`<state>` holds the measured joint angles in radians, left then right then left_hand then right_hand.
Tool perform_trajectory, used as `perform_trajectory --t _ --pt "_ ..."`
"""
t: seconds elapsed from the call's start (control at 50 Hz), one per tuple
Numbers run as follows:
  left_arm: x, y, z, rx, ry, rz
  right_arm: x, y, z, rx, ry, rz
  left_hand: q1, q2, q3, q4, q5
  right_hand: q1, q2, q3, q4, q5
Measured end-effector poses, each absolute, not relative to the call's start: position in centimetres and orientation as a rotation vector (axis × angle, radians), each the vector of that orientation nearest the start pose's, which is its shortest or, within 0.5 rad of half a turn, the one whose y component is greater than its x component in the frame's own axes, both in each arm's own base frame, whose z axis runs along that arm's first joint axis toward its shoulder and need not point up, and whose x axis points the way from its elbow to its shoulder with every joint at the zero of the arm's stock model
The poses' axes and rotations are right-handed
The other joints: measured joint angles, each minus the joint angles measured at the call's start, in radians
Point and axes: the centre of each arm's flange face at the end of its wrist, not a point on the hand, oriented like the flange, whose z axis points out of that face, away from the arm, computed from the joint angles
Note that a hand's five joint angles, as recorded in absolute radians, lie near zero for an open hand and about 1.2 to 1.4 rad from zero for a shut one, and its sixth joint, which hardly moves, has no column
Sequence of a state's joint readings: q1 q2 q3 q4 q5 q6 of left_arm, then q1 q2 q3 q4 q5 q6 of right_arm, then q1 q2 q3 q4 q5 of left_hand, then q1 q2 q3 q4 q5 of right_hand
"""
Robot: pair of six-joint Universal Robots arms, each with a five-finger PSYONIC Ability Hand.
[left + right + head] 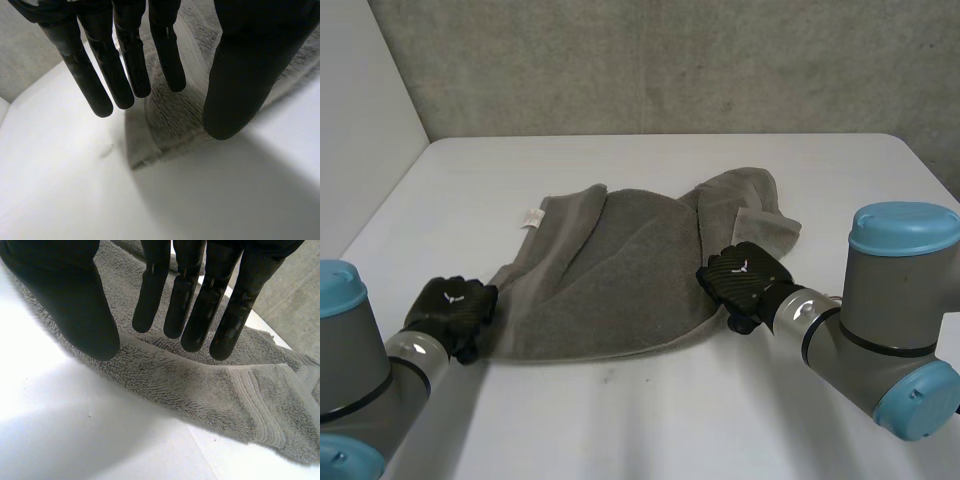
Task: Fold the laundry
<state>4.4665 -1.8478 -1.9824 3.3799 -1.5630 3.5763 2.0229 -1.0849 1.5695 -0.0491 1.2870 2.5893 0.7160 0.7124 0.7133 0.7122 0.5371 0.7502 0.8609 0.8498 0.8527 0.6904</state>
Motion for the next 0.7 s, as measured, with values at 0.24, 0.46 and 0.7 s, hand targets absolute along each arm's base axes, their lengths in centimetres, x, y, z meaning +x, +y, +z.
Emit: perform_trajectory --t 0.24,0.46,0.7 --pt "-19.1 -22.7 12.6 0.875 2.456 -1.568 29.3 -24.3 15.2 -1.394 2.066 -1.59 -0.223 -0.225 -0.225 -0.227 -0.227 0.0 -0.005 -0.002 -0.005 -0.004" --pt "-18.5 -24.5 12.3 0.815 2.428 -1.597 29.3 -24.2 15.0 -1.397 2.066 -1.583 -0.234 -0.234 -0.236 -0.235 -0.235 -0.004 -0.005 -0.007 -0.005 -0.006" --pt "-18.7 -25.7 11.5 0.815 2.432 -1.592 29.3 -24.2 14.9 -1.397 2.068 -1.581 -0.117 -0.118 -0.119 -0.117 -0.117 -0.004 -0.005 -0.007 -0.005 -0.008"
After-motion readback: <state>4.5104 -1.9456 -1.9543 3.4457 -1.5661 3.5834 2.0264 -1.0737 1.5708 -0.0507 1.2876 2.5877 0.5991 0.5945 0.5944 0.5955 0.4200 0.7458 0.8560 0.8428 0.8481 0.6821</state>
